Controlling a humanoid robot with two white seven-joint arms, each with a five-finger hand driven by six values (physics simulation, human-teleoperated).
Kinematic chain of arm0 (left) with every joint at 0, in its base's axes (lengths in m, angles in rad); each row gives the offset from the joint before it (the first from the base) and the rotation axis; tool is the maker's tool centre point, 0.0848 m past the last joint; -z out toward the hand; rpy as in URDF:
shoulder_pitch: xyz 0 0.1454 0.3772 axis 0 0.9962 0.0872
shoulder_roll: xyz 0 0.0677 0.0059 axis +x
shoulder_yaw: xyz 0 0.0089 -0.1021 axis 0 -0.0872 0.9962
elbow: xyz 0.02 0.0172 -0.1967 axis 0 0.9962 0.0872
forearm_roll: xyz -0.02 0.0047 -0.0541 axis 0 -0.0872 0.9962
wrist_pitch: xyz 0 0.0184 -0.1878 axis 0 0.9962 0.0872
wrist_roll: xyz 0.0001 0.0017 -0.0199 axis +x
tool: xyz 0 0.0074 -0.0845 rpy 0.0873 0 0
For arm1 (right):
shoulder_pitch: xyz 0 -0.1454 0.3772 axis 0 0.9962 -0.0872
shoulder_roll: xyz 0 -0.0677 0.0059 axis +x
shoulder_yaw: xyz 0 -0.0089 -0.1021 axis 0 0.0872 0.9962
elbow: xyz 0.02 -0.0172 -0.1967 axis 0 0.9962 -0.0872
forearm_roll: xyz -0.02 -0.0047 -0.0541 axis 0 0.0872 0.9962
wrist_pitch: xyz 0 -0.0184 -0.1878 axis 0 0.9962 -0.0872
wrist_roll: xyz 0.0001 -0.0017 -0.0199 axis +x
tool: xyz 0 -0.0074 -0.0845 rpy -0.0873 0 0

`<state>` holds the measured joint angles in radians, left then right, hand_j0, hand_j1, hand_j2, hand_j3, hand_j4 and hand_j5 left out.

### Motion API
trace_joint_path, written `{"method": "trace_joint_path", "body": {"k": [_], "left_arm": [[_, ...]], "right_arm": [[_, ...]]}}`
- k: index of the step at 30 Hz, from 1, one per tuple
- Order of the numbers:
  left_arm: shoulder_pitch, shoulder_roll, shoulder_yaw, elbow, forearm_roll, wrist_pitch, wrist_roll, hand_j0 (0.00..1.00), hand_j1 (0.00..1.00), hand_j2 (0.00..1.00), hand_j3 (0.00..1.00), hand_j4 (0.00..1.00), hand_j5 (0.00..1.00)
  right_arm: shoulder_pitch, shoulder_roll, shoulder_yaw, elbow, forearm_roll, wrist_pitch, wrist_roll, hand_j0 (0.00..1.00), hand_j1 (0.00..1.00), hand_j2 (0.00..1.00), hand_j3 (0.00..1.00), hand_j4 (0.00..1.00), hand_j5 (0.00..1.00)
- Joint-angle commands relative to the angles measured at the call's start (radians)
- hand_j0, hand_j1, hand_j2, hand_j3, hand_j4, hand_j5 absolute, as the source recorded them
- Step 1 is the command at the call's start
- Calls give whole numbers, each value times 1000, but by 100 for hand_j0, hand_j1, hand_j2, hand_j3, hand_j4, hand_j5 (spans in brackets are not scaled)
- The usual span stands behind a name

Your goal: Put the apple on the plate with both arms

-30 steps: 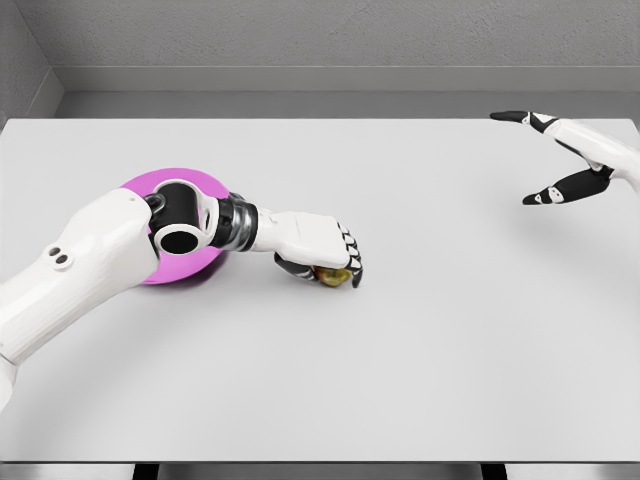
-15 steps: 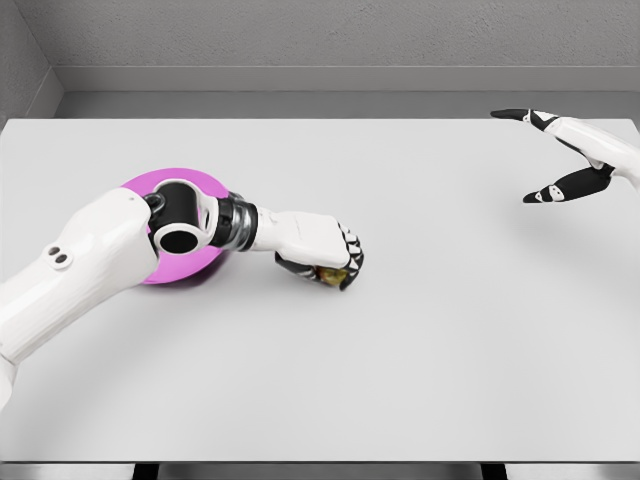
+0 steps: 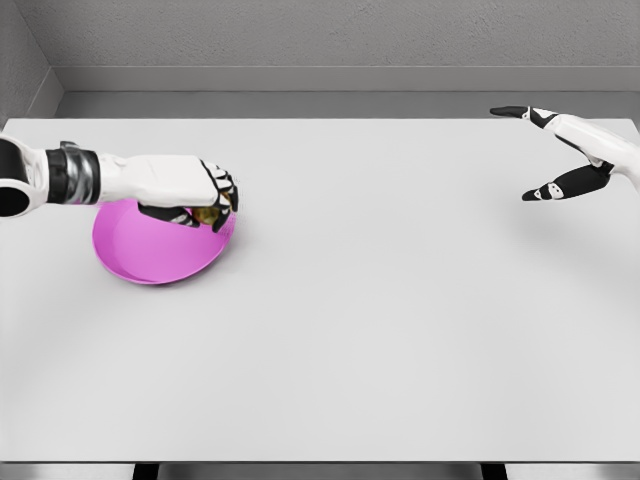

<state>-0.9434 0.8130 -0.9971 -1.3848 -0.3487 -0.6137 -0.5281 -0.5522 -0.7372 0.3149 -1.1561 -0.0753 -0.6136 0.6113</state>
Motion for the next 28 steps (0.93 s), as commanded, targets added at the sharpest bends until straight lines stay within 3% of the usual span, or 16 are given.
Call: {"method": "trace_joint_path", "body": {"k": [1, 5, 9, 10, 14, 16, 18, 20, 22, 23, 28], "left_arm": [[3, 48, 8, 19, 11, 3, 0, 37, 37, 37, 37, 37, 37], [11, 43, 8, 70, 10, 3, 0, 47, 47, 47, 47, 47, 47], [11, 25, 5, 110, 13, 3, 5, 95, 95, 95, 95, 95, 95], [11, 18, 6, 127, 14, 3, 5, 99, 99, 99, 99, 99, 99], [9, 21, 12, 145, 17, 3, 7, 100, 100, 100, 100, 100, 100], [9, 20, 49, 200, 17, 3, 8, 100, 100, 100, 100, 100, 100], [8, 17, 89, 343, 68, 3, 8, 100, 100, 100, 100, 100, 100], [9, 11, 182, 480, 109, 3, 8, 100, 100, 100, 100, 100, 100], [2, -20, 207, 621, 137, 3, 8, 100, 100, 100, 100, 100, 100], [0, -25, 213, 650, 139, 3, 8, 100, 100, 100, 100, 100, 100], [6, -35, 213, 650, 137, 3, 8, 100, 100, 100, 100, 100, 100]], "right_arm": [[0, -1, 0, -1, -8, 3, 0, 100, 100, 100, 100, 100, 100], [0, -1, 1, -1, -8, 3, 0, 100, 100, 100, 100, 100, 100], [0, -1, 1, -1, -8, 3, 0, 100, 100, 100, 100, 100, 100], [0, -1, 1, -2, -8, 3, 0, 100, 100, 100, 100, 100, 100], [0, -1, 1, -1, -8, 3, 0, 100, 100, 100, 100, 100, 100], [0, -1, 1, -1, -8, 3, 0, 100, 100, 100, 100, 100, 100], [0, -1, 1, -1, -8, 3, 0, 100, 100, 100, 100, 100, 100], [0, -1, 1, -1, -8, 3, 0, 100, 100, 100, 100, 100, 100], [0, -1, 1, -1, -8, 3, 0, 100, 100, 100, 100, 100, 100], [0, -2, 1, -1, -8, 3, 0, 100, 100, 100, 100, 100, 100], [0, -2, 1, -2, -8, 3, 0, 100, 100, 100, 100, 100, 100]]}}
